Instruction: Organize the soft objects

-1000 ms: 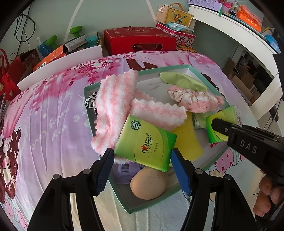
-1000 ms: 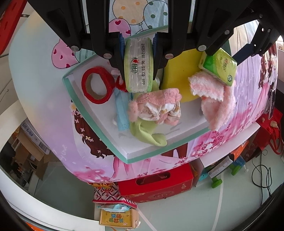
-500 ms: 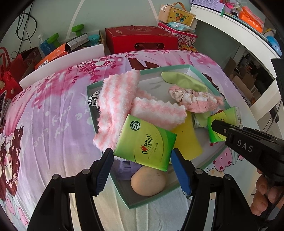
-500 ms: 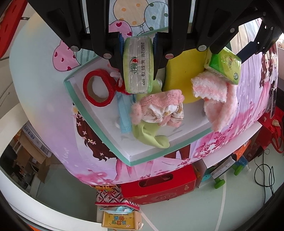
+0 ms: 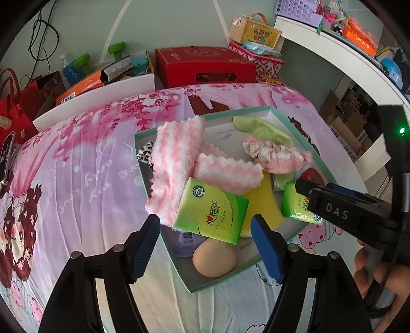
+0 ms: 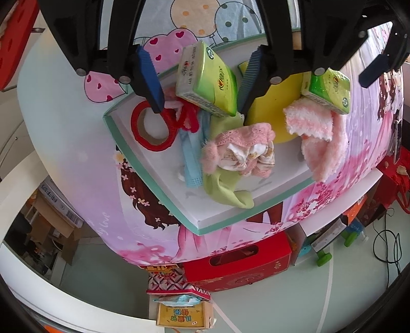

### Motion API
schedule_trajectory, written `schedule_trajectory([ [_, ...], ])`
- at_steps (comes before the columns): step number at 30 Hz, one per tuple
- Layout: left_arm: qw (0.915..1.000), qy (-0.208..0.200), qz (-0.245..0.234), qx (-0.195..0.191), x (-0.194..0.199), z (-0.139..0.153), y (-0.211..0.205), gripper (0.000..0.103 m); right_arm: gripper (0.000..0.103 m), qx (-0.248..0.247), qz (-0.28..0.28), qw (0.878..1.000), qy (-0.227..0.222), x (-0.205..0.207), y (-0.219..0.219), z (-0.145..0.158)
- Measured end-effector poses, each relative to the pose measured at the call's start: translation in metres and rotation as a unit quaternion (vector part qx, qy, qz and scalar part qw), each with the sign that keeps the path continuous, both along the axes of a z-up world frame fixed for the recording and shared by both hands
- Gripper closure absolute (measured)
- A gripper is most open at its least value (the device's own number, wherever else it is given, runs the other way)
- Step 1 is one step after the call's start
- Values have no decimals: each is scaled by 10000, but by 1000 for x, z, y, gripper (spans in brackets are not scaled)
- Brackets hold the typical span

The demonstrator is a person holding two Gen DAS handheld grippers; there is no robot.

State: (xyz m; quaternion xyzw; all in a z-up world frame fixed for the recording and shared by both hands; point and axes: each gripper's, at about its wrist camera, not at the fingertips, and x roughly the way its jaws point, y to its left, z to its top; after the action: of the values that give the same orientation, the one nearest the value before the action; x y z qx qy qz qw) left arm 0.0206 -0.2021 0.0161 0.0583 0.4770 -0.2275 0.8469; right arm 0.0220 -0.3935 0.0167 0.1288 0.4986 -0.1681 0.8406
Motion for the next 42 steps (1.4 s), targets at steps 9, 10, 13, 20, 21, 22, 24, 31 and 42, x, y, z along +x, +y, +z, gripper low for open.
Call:
schedule_trajectory([
  [9, 9986, -99, 510, -125, 9, 9, 26, 29, 24, -17, 35, 10000, -89, -1, 1, 4],
  [10, 9978, -83, 639, -142, 12, 8, 31, 29, 22, -22, 45, 9999, -102, -1, 2, 5],
  [13, 9950, -53, 992, -115, 19, 4, 46, 28, 13, -41, 78, 9999, -128, 0, 4, 6],
  [20, 9851, 147, 1716, -19, 34, -13, 75, 22, 0, -74, 199, 9996, -178, 0, 11, 7],
  [21, 9835, 175, 1798, 14, 36, -16, 78, 12, 0, -75, 211, 9996, -187, 0, 12, 7],
  [22, 9827, 179, 1841, 28, 36, -17, 80, 6, 0, -75, 222, 9995, -199, 1, 12, 7],
  [24, 9799, 116, 1988, 74, 38, -20, 85, 6, 0, -87, 246, 9994, -224, 1, 14, 8],
  [31, 9757, 138, 2177, 215, 39, -23, 92, 6, 0, -106, 377, 9989, -262, 2, 22, 10],
  [42, 9732, 45, 2248, 492, 38, -19, 94, 6, 0, -173, 620, 9976, -244, 4, 39, 12],
])
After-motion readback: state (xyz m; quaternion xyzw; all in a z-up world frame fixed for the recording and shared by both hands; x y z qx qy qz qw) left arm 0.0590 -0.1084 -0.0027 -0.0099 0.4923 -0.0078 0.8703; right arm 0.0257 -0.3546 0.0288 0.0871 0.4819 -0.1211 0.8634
